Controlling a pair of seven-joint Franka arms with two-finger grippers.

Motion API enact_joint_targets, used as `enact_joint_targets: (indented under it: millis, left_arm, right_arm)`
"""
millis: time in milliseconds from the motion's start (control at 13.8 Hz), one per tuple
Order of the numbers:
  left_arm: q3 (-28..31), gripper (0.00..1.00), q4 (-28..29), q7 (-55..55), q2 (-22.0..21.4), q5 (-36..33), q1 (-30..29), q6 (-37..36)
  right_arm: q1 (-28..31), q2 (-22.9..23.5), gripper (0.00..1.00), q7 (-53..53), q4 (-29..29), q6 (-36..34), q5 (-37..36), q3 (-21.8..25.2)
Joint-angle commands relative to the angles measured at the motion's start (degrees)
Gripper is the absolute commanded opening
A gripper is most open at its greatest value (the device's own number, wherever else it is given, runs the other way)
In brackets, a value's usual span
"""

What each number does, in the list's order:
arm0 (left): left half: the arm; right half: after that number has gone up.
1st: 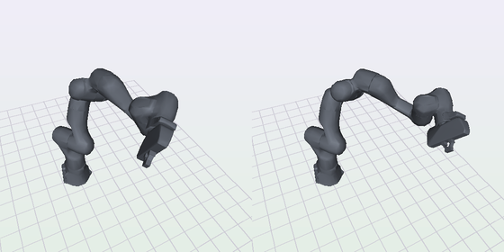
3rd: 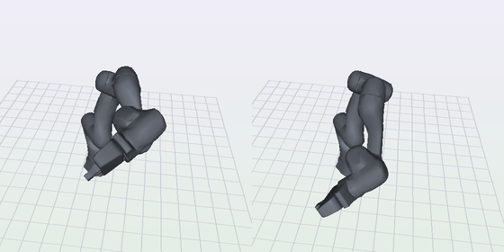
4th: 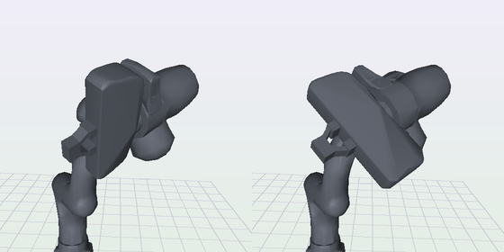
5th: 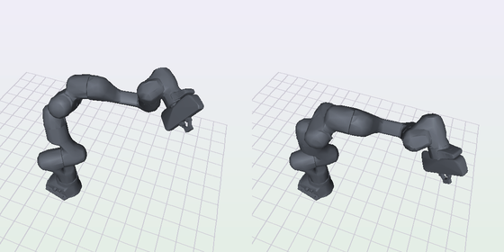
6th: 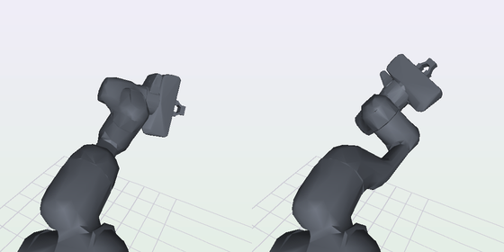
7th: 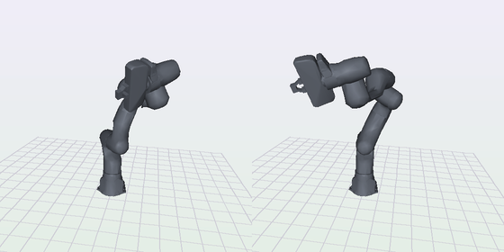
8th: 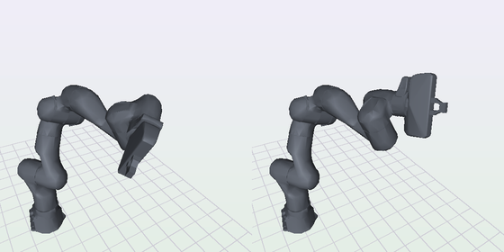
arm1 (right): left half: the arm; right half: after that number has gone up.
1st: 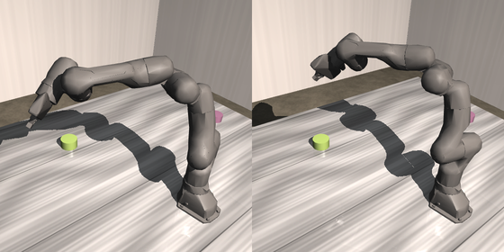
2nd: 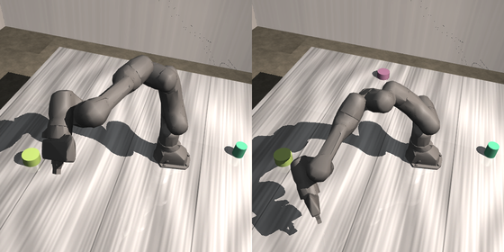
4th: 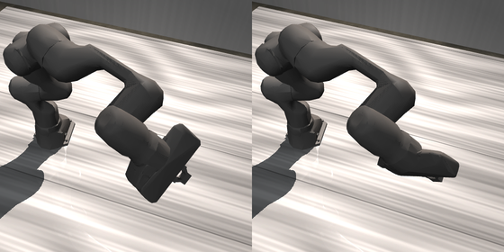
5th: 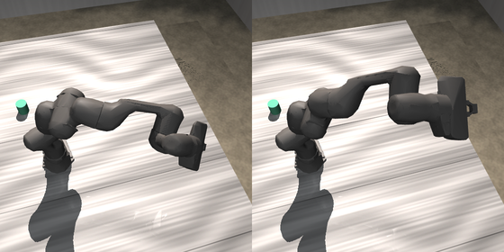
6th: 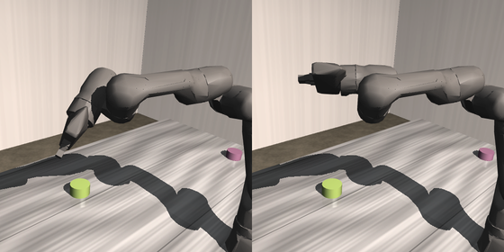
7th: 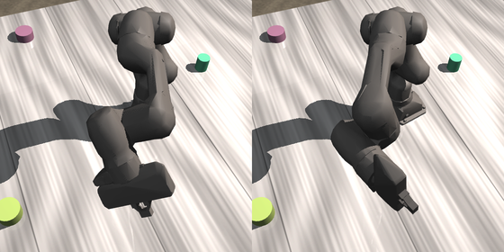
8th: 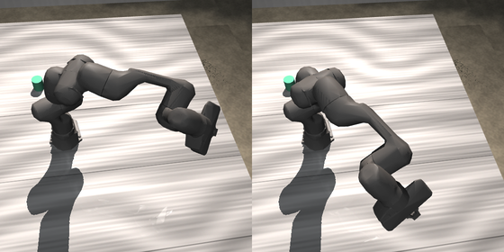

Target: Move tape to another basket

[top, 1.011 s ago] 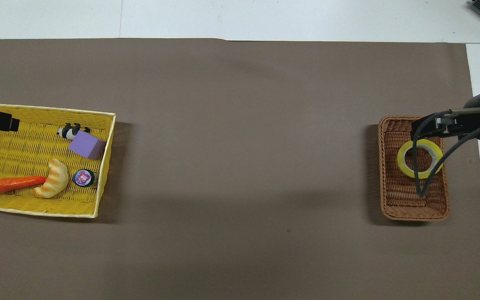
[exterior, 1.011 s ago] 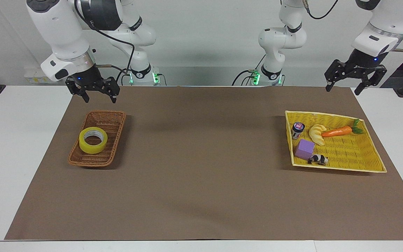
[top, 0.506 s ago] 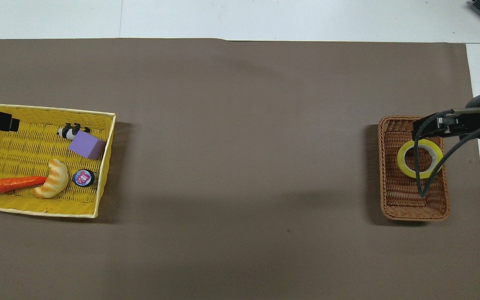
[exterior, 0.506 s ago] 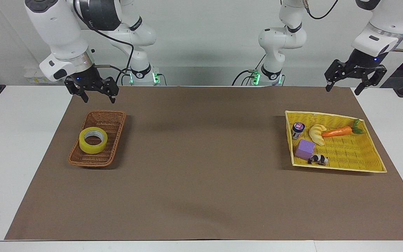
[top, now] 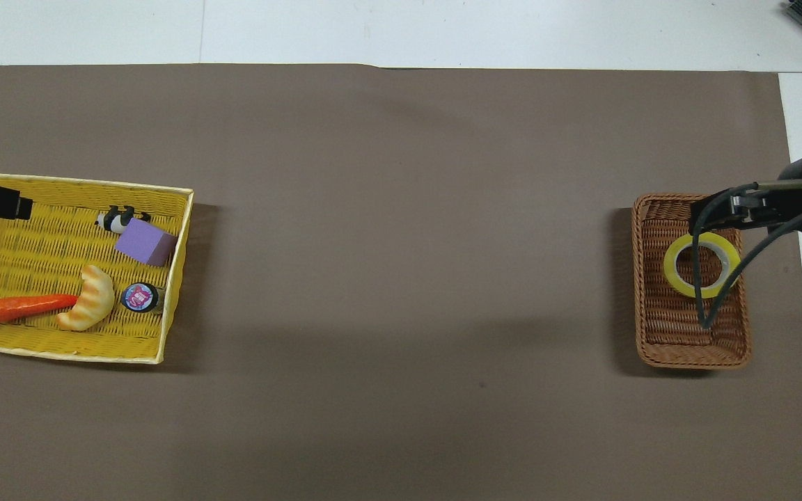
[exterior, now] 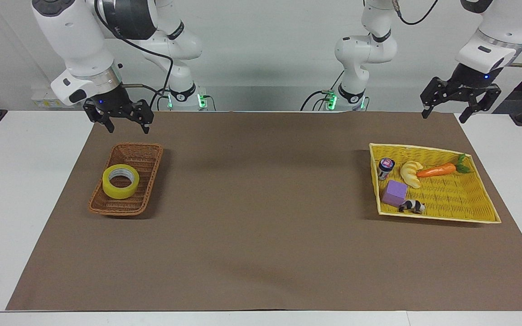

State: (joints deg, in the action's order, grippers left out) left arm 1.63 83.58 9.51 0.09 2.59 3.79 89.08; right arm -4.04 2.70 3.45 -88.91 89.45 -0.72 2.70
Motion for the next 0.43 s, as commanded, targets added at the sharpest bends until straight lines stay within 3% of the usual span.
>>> enact_joint_targets:
  millis: [0,361]
  left_arm:
    - [-0.2,1.00,-0.3,0.2,-0.5,-0.9,-0.1,-1.1]
    - [-0.2,1.00,-0.3,0.2,-0.5,-0.9,-0.1,-1.1]
  right_arm:
    - [0.7,0.6,1.00,-1.2,1.0,-0.4,1.4,0.0]
    - [1.1,0.5,1.00,-1.2,0.8,-0.4,1.4,0.0]
